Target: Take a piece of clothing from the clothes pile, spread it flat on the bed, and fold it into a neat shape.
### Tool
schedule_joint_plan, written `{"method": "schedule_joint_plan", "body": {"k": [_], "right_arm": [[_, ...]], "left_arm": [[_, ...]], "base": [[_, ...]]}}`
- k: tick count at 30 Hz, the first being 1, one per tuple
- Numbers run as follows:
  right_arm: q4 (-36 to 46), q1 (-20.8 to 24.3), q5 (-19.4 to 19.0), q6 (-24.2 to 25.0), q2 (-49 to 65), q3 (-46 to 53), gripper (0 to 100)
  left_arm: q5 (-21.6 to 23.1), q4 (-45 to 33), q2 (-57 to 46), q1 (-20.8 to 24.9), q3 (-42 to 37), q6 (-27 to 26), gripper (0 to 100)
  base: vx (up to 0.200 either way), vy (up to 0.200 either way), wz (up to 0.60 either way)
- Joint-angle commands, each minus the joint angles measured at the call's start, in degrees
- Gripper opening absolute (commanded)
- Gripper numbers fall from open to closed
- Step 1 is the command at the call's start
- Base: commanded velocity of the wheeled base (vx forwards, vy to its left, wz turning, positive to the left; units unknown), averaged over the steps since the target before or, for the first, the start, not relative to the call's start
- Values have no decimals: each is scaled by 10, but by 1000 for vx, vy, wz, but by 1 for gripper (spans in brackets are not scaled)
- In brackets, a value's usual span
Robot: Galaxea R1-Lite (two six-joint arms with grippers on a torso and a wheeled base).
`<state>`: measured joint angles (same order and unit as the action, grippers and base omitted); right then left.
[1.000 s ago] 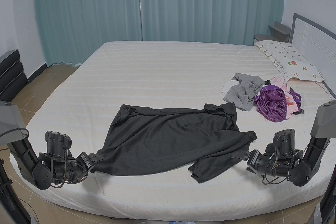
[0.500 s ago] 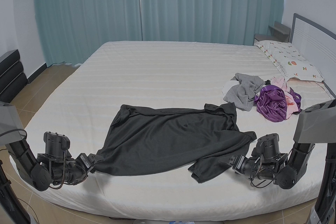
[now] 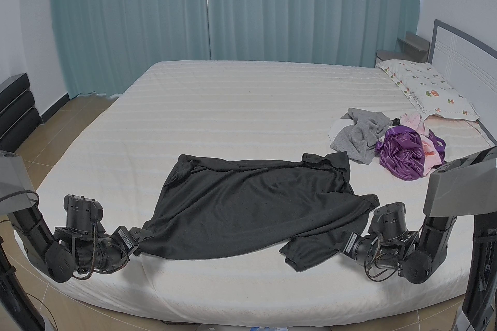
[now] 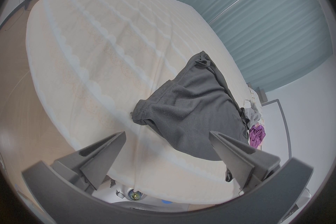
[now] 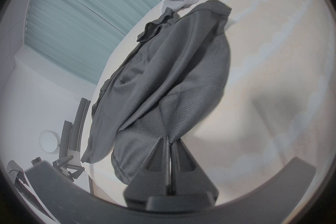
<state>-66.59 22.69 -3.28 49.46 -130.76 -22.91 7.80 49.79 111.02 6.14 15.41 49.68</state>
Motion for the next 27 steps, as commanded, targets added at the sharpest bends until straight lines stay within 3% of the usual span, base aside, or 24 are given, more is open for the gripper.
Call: {"method": "schedule_joint_plan", "body": {"k": [1,9,12,20,27], "right_arm": [[-10,-22,-8,-3,64,60,0],[0,-59,-53,-55,143,143,0],[13,-77,-88,-71,161,162,0],[47,-128,-95,-168,213,199,0],[146,-150,-110,-244,256,204,0]], "left_arm": [[0,0,1,1,-4,-1,100],[0,0,-5,6,-13,-2,100],[0,0,-10,7,-16,-2,100],[0,0,-17,19,-25,-3,100],[0,0,-12,33,-28,-3,100]], "base": [[0,0,0],[0,0,0],[0,0,0],[0,0,0],[0,0,0]]}}
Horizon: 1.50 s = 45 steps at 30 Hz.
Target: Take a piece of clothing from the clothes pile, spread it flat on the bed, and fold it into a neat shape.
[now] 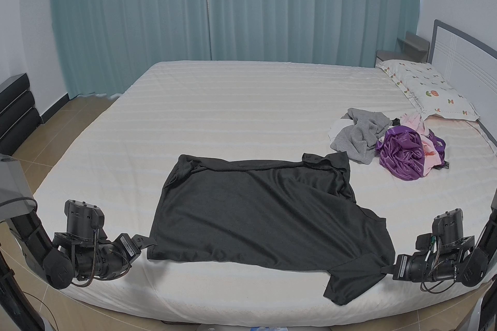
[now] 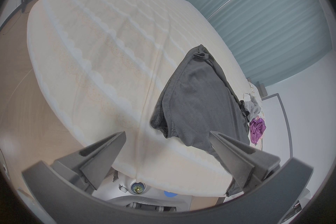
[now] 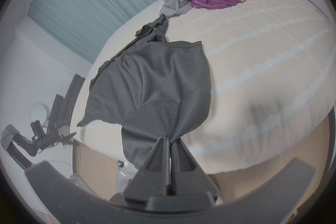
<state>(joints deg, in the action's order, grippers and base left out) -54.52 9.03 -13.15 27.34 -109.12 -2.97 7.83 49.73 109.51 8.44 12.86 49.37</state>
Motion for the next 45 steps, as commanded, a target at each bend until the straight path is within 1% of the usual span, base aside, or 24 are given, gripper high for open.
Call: {"method": "schedule_joint_plan", "body": {"k": [1,6,8,11,15,19,25,26,30,34,39,45], "right_arm": [[26,-13,-15,-25,38,4,0],[27,-17,-16,-26,33,4,0],[27,-24,-17,-26,27,2,0],[25,-23,-18,-26,15,2,0],[24,-23,-18,-26,2,0,0],[23,-22,-18,-26,-7,-3,0],[23,-22,-18,-26,-7,-4,0],[24,-22,-18,-26,-7,-4,0],[23,-22,-18,-26,-6,-3,0],[23,-23,-18,-26,-3,-2,0],[23,-24,-18,-26,1,1,0],[23,-24,-17,-27,4,4,0]], "left_arm": [[0,1,4,13,-3,0,100],[-2,1,11,31,4,0,100],[-10,2,30,52,16,3,100],[-21,2,52,61,38,7,100],[-31,2,74,64,67,20,100],[-37,1,103,65,93,19,100],[-45,2,116,65,96,16,100],[-45,1,113,65,95,16,0],[-46,0,106,60,80,14,0],[-46,0,91,47,59,0,0],[-46,-3,55,26,28,-32,0],[-46,-6,32,6,12,-57,0]], "base": [[0,0,0],[0,0,0],[0,0,0],[0,0,0],[0,0,0],[0,0,0],[0,0,0],[0,0,0],[0,0,0],[0,0,0],[0,0,0],[0,0,0]]}}
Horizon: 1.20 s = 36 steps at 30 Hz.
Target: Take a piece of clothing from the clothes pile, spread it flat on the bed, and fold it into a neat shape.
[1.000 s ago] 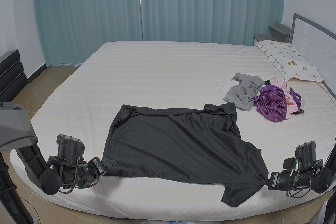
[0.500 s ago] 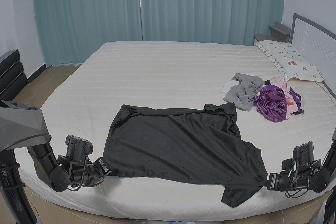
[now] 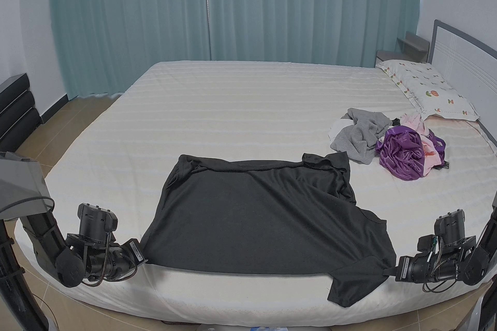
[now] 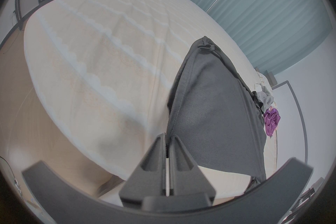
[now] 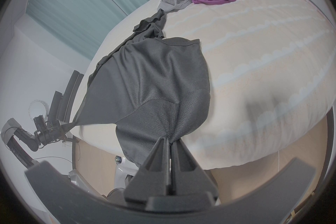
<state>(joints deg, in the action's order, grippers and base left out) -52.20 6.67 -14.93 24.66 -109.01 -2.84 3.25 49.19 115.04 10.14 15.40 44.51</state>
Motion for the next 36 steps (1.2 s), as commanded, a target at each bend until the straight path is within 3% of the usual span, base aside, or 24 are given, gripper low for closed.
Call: {"method": "schedule_joint_plan", "body": {"k": [1,9,20,21,27,36], "right_arm": [[0,1,1,-1,2,4,0],[0,1,-2,-27,-5,12,0],[-13,5,-29,-29,-52,3,0],[-21,5,-29,-28,-58,1,100],[-103,7,-28,-18,-87,10,100],[-180,-39,-21,29,-132,-1,100]], "left_arm": [[0,-1,-25,-12,-19,-16,0],[0,-1,-18,-14,-39,-45,0],[5,6,27,-14,-35,-43,0],[6,6,27,-14,-34,-43,0],[7,6,27,-14,-34,-42,0],[7,6,22,-17,-33,-40,0]], "base": [[0,0,0],[0,0,0],[0,0,0],[0,0,0],[0,0,0],[0,0,0]]}}
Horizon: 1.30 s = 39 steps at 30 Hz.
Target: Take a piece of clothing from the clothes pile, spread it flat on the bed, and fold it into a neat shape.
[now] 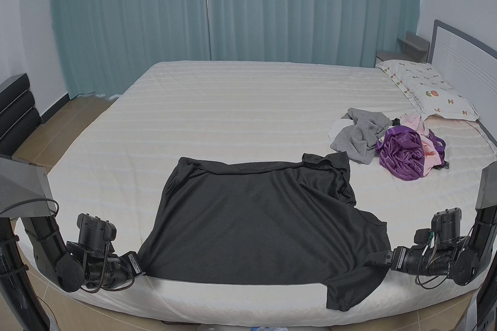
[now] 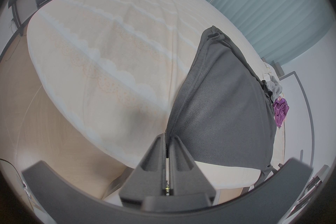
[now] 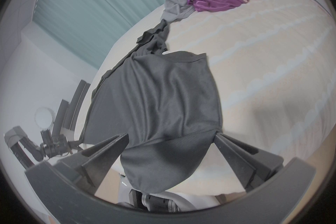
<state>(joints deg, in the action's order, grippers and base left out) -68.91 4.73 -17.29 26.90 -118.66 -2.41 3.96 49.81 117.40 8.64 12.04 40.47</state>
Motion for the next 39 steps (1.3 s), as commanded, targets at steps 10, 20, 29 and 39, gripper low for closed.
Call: {"method": "schedule_joint_plan", "body": {"k": [10,20,29,39], "right_arm": [[-22,-69,2,3,-61,-29,100],[-32,-65,1,14,-91,-75,0],[-32,-65,1,75,-89,-152,0],[-10,-53,2,80,-104,-247,0]], "left_arm": [[-1,1,-2,-5,3,0,0],[0,6,-3,-5,3,0,0],[-3,51,2,-20,2,0,0],[-6,52,3,-35,19,4,0]], "base": [[0,0,0],[0,0,0],[0,0,0],[0,0,0]]}}
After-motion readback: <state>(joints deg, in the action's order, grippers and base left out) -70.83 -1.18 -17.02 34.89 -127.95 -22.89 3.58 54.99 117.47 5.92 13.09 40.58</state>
